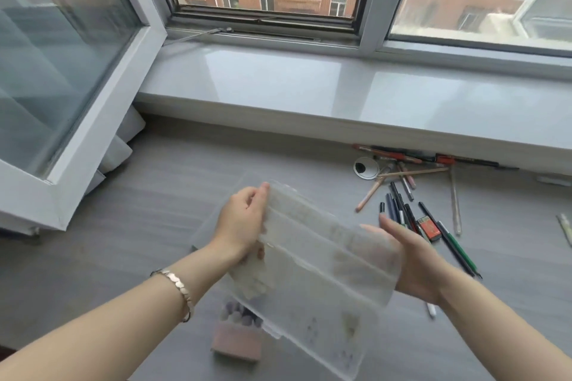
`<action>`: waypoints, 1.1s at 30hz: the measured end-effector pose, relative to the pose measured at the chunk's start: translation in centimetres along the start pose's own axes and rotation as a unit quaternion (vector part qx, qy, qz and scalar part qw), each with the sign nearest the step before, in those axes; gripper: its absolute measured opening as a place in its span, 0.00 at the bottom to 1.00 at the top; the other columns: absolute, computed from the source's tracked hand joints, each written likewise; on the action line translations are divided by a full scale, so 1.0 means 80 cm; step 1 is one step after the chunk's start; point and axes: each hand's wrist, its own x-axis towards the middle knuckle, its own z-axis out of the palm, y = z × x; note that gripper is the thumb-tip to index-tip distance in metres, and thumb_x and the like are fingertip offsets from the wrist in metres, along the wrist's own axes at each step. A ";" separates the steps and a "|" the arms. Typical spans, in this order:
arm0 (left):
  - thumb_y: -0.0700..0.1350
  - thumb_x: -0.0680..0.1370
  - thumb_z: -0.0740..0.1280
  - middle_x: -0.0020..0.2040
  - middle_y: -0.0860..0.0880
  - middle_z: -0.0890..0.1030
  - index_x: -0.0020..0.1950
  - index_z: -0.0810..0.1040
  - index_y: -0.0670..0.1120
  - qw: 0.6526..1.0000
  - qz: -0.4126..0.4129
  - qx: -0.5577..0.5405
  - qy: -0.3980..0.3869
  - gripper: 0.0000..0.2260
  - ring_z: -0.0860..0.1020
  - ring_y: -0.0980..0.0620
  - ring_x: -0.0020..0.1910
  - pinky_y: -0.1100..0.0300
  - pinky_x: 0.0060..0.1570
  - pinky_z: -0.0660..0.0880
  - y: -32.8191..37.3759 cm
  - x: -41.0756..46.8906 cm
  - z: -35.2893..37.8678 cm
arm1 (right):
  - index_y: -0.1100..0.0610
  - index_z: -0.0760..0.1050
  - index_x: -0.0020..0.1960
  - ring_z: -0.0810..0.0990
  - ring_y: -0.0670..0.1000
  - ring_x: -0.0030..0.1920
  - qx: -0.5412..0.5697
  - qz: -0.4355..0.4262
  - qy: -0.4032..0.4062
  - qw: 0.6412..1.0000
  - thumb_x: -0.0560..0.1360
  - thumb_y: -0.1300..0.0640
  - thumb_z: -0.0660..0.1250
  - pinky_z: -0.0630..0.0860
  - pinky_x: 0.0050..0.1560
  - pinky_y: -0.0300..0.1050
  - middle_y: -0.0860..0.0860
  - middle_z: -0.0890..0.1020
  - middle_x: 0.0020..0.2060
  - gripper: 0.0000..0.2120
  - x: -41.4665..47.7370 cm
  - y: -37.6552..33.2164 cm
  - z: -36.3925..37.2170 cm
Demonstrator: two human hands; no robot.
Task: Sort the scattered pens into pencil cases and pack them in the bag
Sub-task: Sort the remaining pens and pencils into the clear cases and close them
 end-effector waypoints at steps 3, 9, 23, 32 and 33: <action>0.51 0.81 0.57 0.31 0.50 0.72 0.35 0.69 0.45 0.999 -0.032 0.033 0.000 0.16 0.73 0.50 0.34 0.61 0.35 0.68 -0.005 0.013 -0.017 | 0.59 0.76 0.60 0.84 0.54 0.44 -0.126 -0.040 0.072 0.989 0.53 0.48 0.80 0.81 0.36 0.42 0.55 0.84 0.49 0.38 0.003 -0.022 -0.010; 0.70 0.68 0.59 0.47 0.52 0.79 0.61 0.69 0.54 0.951 -0.010 0.158 -0.266 0.29 0.79 0.52 0.46 0.57 0.51 0.74 0.032 0.042 -0.045 | 0.56 0.80 0.48 0.82 0.46 0.32 -0.348 -0.039 0.087 0.932 0.72 0.63 0.69 0.73 0.27 0.33 0.49 0.84 0.34 0.06 0.038 -0.083 0.017; 0.59 0.80 0.47 0.28 0.48 0.67 0.30 0.63 0.46 0.957 -0.080 0.218 -0.172 0.24 0.67 0.49 0.30 0.58 0.33 0.63 -0.037 0.025 -0.067 | 0.50 0.69 0.65 0.72 0.52 0.48 -0.751 -0.132 0.051 0.645 0.78 0.54 0.58 0.65 0.45 0.41 0.52 0.71 0.55 0.15 0.201 -0.055 0.055; 0.59 0.80 0.49 0.27 0.49 0.64 0.30 0.59 0.47 0.965 -0.078 0.198 -0.154 0.23 0.64 0.49 0.28 0.56 0.32 0.60 -0.033 0.015 -0.065 | 0.62 0.70 0.56 0.74 0.58 0.52 -0.777 -0.247 0.158 0.557 0.79 0.59 0.57 0.70 0.45 0.50 0.58 0.72 0.54 0.09 0.180 -0.027 0.007; 0.60 0.80 0.49 0.29 0.48 0.68 0.31 0.63 0.46 0.965 -0.076 0.189 -0.162 0.24 0.68 0.47 0.30 0.56 0.33 0.62 -0.030 0.013 -0.059 | 0.62 0.71 0.55 0.75 0.58 0.49 -0.689 -0.287 0.243 0.619 0.78 0.59 0.59 0.71 0.45 0.50 0.58 0.74 0.50 0.09 0.162 -0.031 0.002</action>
